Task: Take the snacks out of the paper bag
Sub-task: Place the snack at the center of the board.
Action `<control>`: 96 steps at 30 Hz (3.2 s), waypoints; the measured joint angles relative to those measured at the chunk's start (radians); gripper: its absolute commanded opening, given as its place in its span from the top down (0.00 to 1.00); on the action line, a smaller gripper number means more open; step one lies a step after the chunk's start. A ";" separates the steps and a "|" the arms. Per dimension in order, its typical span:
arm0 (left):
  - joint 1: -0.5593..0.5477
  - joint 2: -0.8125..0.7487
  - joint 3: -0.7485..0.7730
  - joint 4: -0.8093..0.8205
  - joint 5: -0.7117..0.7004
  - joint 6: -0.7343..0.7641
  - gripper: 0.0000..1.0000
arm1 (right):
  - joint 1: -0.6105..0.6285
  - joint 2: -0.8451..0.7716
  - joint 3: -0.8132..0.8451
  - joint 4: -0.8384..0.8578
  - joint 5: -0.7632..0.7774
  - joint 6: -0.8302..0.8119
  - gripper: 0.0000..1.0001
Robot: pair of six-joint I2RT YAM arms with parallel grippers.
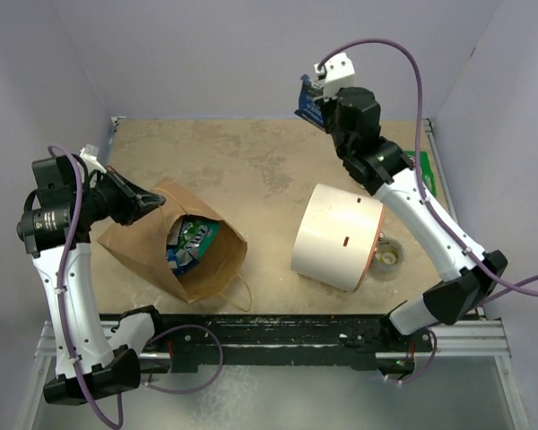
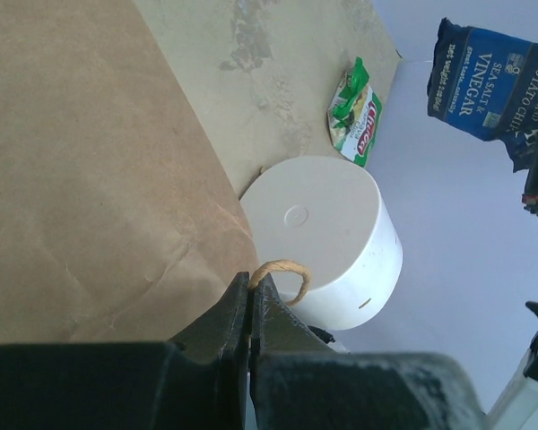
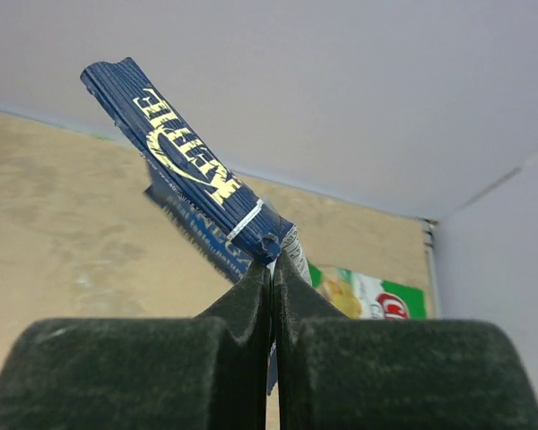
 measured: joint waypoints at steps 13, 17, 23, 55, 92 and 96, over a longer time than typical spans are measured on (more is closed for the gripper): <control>-0.058 0.140 0.088 0.021 -0.042 0.131 1.00 | -0.424 0.060 -0.237 0.136 0.005 -0.023 1.00; -0.103 0.178 0.120 0.029 -0.059 0.167 1.00 | -0.518 0.118 -0.317 0.150 0.045 -0.048 1.00; -0.146 0.213 0.162 0.036 -0.078 0.216 1.00 | -0.620 0.190 -0.330 0.167 0.093 -0.084 1.00; -0.163 0.219 0.171 0.033 -0.142 0.266 1.00 | -0.541 0.448 -0.154 -0.159 0.029 0.251 1.00; -0.163 0.016 0.082 -0.007 -0.041 0.115 1.00 | -0.501 -0.043 -0.245 -0.192 -0.350 0.328 0.32; -0.163 -0.016 0.058 0.004 -0.024 0.063 1.00 | -0.395 -0.218 -0.288 -0.158 -0.410 0.329 0.32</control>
